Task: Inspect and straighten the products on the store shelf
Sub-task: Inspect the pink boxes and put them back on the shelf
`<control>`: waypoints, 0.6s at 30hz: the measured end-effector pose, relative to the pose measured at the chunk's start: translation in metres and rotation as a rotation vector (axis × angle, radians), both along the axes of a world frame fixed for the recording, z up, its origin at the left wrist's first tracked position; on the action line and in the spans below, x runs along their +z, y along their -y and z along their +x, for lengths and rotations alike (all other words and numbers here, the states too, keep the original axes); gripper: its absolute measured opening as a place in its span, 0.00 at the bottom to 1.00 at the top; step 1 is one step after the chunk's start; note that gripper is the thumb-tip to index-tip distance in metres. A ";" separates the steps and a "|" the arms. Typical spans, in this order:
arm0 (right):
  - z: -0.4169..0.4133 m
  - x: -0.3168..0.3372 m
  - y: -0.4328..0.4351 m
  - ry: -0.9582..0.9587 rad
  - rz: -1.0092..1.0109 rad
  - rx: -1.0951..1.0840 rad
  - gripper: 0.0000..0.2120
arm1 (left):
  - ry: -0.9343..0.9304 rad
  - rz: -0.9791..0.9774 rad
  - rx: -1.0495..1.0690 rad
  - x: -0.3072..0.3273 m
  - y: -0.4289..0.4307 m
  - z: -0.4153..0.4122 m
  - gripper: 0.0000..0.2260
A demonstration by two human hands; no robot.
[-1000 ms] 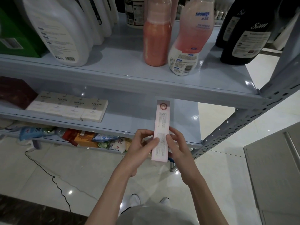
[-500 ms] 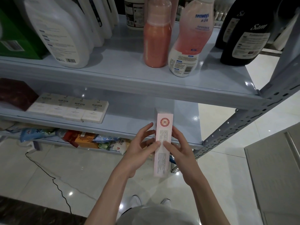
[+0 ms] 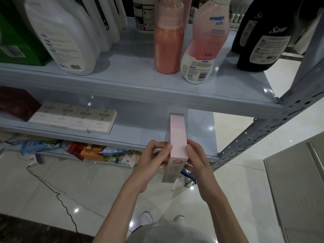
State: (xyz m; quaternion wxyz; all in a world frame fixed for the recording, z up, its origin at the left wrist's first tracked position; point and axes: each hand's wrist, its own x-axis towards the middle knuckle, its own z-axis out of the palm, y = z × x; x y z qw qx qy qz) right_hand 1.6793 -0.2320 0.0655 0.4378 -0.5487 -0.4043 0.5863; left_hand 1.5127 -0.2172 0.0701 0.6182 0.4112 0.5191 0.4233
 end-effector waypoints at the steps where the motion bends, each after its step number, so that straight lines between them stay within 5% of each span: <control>1: 0.001 0.000 0.000 -0.013 0.006 0.008 0.19 | 0.009 0.006 0.004 0.001 0.001 0.000 0.19; 6: 0.009 -0.003 -0.002 -0.103 0.007 0.011 0.25 | -0.065 0.046 -0.073 -0.004 0.000 -0.004 0.35; 12: 0.006 -0.008 -0.002 -0.156 -0.049 -0.082 0.11 | -0.081 0.054 -0.060 -0.002 -0.001 -0.001 0.26; 18: 0.012 -0.016 -0.004 -0.196 -0.042 -0.081 0.20 | -0.119 0.136 -0.059 -0.001 0.000 0.002 0.21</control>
